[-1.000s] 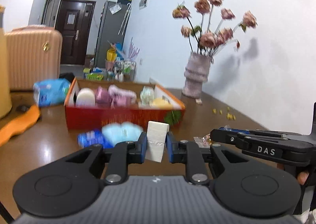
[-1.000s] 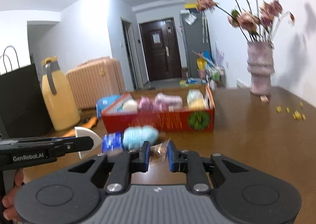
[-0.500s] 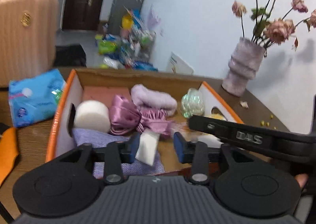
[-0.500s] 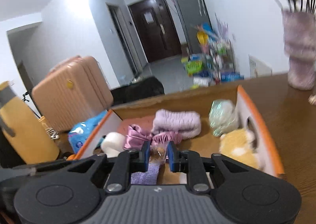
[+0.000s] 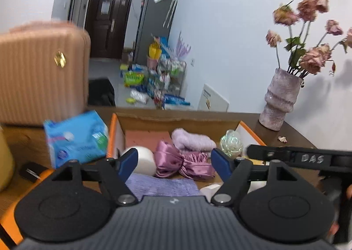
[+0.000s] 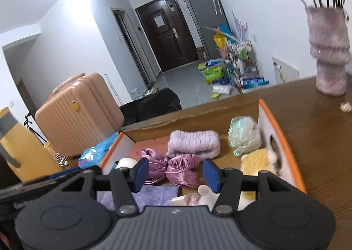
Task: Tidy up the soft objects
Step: 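Withdraw both grippers from the box toward the blue handkerchief pack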
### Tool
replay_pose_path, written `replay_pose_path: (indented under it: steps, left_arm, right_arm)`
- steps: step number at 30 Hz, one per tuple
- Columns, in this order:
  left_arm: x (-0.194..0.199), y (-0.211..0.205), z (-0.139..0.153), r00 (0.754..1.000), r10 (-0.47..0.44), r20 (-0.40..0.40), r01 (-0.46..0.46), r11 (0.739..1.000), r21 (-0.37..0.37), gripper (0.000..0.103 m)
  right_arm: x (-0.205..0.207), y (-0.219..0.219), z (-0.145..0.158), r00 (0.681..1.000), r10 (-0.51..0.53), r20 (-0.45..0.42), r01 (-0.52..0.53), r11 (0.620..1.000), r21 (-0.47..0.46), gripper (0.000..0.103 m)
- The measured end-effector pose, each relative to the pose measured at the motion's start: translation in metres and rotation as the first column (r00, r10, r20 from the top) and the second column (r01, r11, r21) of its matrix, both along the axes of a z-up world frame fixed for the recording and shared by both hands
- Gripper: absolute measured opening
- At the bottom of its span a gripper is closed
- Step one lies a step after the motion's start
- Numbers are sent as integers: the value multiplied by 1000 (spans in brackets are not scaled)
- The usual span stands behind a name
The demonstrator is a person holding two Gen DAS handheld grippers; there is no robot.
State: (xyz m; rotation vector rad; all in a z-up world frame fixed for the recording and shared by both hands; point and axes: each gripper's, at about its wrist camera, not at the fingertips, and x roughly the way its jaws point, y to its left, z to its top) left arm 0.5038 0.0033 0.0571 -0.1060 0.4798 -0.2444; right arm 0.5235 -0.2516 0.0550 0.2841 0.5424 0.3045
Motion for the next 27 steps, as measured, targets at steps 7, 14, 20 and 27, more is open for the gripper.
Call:
replay_pose_path:
  steps: [7, 14, 20, 27]
  left_arm:
    - [-85, 19, 34, 991, 40, 131, -52, 995, 89, 83]
    - [-206, 37, 25, 966, 109, 234, -131, 988, 80, 94]
    - [-295, 28, -5, 950, 161, 268, -196, 974, 112, 97]
    - [-358, 29, -40, 976, 166, 140, -173, 984, 40, 97]
  right_arm:
    - [-83, -16, 52, 989, 18, 147, 2, 990, -141, 70]
    - [-196, -25, 55, 958, 10, 285, 50, 978, -203, 86]
    - [-292, -3, 13, 943, 57, 328, 32, 965, -259, 92]
    - [-366, 14, -40, 972, 45, 230, 0, 981, -192, 92]
